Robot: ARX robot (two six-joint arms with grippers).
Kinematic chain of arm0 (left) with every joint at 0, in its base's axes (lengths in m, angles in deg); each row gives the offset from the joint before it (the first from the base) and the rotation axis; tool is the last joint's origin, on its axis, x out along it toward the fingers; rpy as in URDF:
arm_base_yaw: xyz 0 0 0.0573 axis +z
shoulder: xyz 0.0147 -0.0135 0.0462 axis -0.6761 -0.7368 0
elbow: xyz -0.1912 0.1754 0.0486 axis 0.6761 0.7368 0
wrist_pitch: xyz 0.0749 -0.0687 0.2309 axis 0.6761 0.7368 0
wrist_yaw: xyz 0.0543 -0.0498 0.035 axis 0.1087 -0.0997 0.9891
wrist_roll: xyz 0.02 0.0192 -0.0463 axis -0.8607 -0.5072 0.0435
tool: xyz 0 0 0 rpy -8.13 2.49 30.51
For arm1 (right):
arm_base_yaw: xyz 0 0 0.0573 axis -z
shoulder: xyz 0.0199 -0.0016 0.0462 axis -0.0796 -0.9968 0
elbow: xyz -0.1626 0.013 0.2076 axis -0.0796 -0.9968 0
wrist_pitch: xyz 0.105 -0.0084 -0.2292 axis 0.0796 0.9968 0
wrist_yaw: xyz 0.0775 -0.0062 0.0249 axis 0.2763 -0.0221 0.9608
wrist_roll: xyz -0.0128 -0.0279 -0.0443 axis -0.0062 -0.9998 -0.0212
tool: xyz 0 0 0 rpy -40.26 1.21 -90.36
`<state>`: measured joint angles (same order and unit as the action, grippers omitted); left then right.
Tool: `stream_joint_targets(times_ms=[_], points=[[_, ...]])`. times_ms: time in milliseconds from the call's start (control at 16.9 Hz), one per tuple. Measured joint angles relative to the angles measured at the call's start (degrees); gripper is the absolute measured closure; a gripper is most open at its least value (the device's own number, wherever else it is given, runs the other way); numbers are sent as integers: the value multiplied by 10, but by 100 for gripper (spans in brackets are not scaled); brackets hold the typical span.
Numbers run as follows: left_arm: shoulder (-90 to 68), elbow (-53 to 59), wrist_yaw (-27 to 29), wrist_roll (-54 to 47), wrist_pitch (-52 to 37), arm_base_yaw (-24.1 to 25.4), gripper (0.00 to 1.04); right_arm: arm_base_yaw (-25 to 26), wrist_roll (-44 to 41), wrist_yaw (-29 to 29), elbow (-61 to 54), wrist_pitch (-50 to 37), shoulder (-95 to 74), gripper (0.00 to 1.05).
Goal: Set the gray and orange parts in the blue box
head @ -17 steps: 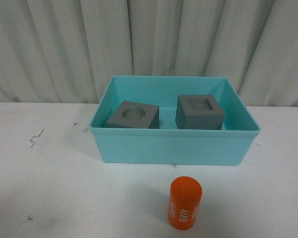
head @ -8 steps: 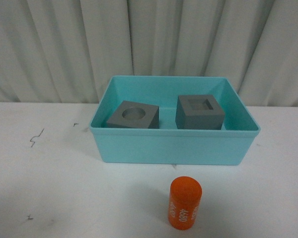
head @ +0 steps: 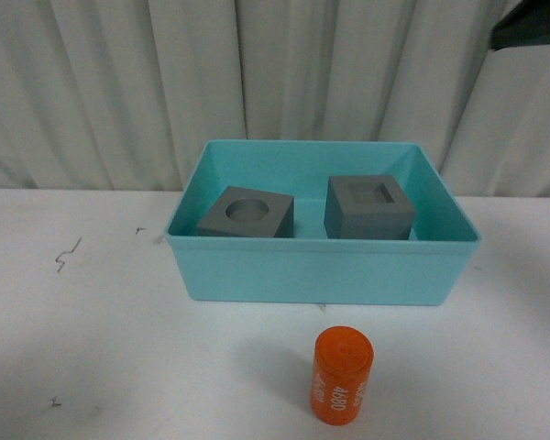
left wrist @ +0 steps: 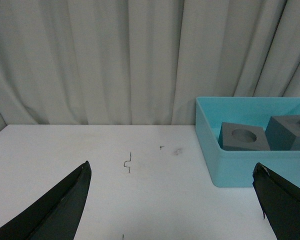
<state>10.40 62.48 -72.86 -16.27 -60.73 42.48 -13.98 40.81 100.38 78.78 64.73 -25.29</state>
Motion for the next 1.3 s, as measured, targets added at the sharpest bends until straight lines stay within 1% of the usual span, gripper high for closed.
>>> stream_joint_targets(times_ms=[118, 296, 355, 709, 887, 1300], points=[[0, 0, 0, 0, 0, 0, 7, -27, 4, 20, 77, 83, -79, 6], [0, 0, 0, 0, 0, 0, 7, -54, -12, 22, 99, 148, -132, 6], [0, 0, 0, 0, 0, 0, 7, -68, -29, 16, 96, 162, -151, 6], [0, 0, 0, 0, 0, 0, 7, -111, -98, 11, 77, 160, -203, 6], [0, 0, 0, 0, 0, 0, 7, -120, -122, 14, 58, 142, -223, 6], [0, 0, 0, 0, 0, 0, 7, -129, -164, 19, 53, 115, -279, 6]])
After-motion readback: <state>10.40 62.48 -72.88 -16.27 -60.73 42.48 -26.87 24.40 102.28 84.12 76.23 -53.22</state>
